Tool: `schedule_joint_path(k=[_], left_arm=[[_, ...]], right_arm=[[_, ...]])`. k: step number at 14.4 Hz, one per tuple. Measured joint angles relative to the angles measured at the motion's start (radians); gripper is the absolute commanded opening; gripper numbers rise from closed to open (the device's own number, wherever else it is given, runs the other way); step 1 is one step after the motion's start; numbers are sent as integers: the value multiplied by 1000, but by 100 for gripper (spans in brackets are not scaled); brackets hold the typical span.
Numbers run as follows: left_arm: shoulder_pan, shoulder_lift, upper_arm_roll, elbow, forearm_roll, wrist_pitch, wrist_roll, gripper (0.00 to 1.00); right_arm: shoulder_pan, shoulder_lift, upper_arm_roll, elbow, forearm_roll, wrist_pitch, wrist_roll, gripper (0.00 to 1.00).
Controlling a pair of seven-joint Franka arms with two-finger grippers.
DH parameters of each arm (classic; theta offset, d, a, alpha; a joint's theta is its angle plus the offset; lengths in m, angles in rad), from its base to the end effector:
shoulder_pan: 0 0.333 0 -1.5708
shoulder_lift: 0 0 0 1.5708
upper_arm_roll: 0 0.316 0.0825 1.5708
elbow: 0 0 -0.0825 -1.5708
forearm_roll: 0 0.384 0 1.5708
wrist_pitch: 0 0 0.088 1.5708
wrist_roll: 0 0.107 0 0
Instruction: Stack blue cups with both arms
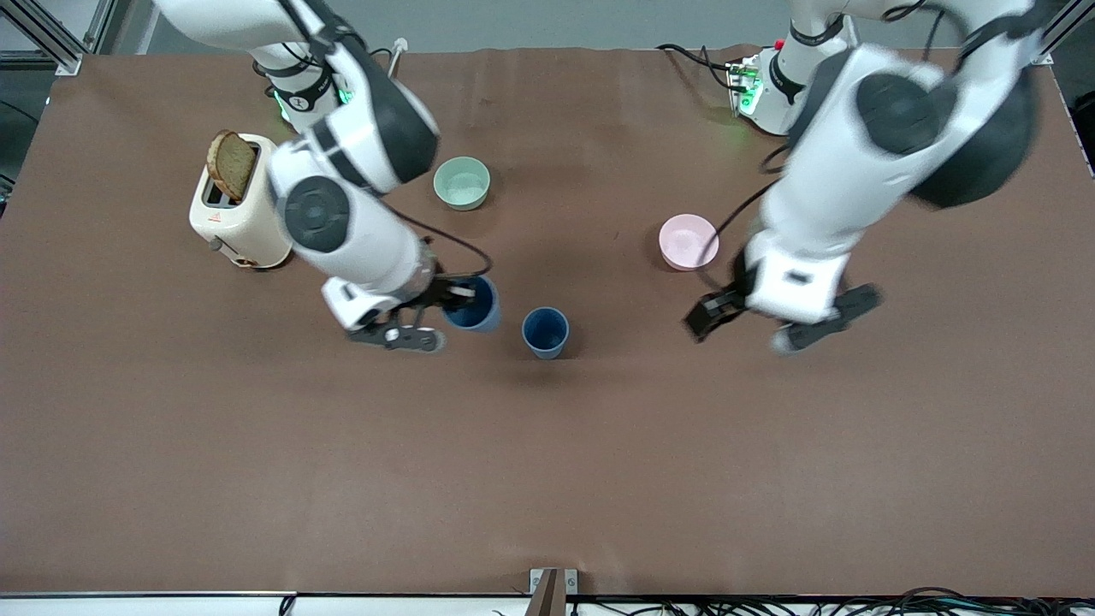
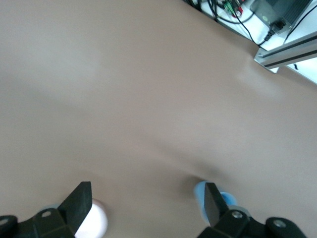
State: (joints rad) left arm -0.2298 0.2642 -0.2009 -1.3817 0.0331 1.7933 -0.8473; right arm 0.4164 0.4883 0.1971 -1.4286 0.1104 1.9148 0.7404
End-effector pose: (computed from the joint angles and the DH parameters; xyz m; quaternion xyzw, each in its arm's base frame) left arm 0.6015 -0.2542 0.5799 0.9749 0.2091 0.0556 0.0530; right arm 0.5793 0.3885 0.4199 -0.9909 0.0928 0.0588 0.0783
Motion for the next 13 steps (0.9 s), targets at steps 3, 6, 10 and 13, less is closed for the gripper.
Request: schedule_joint_path(k=[3,6,10,13], left_arm=[[86,-111,0,-9,0,-134,184,100],[150,-172,-1,-20,0,-217,311,100],[212,-231,20,-68,0,-259,531,100],[237,-273,47,-90,0,-288,640,100]], right_arm=[[88,68,1,-1,0,100,92,2],[110,93,-2,0,0,129,111,2],[107,109,-11,1,-3,161,111,2],[107,132,-11,1,-7,174,111,3]])
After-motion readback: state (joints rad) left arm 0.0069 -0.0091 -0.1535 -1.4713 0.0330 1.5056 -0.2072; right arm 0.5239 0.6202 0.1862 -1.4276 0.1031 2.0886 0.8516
